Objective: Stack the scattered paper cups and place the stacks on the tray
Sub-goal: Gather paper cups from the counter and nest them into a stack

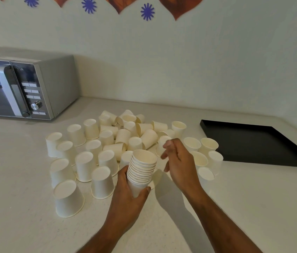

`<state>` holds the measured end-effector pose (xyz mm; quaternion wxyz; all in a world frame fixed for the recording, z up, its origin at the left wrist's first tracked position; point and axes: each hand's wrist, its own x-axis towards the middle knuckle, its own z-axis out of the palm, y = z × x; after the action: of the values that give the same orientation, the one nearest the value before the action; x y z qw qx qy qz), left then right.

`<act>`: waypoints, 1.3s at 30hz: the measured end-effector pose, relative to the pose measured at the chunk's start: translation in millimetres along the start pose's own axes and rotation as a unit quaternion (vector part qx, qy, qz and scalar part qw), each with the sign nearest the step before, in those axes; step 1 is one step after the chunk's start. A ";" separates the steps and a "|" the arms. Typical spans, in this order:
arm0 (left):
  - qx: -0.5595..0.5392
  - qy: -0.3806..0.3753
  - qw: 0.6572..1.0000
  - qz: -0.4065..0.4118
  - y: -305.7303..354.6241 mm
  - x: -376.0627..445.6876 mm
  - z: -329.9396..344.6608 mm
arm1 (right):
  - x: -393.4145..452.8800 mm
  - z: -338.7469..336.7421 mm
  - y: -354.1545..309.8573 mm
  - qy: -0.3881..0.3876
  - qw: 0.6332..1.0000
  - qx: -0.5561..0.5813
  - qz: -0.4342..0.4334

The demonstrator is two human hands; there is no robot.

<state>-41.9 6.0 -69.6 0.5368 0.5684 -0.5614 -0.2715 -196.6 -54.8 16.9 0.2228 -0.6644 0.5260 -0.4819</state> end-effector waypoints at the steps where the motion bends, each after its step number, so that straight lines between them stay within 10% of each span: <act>1: 0.002 0.000 1.000 -0.001 0.1 -0.1 -0.5 | 1.9 -1.9 3.3 -0.027 0.998 -0.022 0.056; 9: 0.007 -0.001 1.000 0.004 -1.6 0.5 0.3 | -1.3 5.6 19.8 -0.224 0.947 -0.004 0.230; 21: 0.023 -0.011 1.000 -0.005 -6.3 5.4 6.6 | 2.5 -14.1 -9.9 0.089 0.984 -0.054 -0.142; 26: 0.001 -0.010 1.000 0.003 -7.0 7.6 9.2 | -6.8 -10.9 -15.1 -0.041 0.957 -0.159 -0.238; 33: -0.018 -0.032 0.999 0.004 -6.0 8.6 11.3 | -14.1 -3.3 -0.9 -0.183 0.964 -0.113 -0.157; 39: -0.005 -0.046 0.999 0.023 -0.8 12.9 18.1 | 7.1 -32.3 7.5 0.065 0.984 -0.161 -0.052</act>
<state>-55.2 -11.7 -71.6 0.5196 0.5398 -0.5966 -0.2877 -228.6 -57.1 27.8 0.0535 -0.6854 0.5746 -0.4440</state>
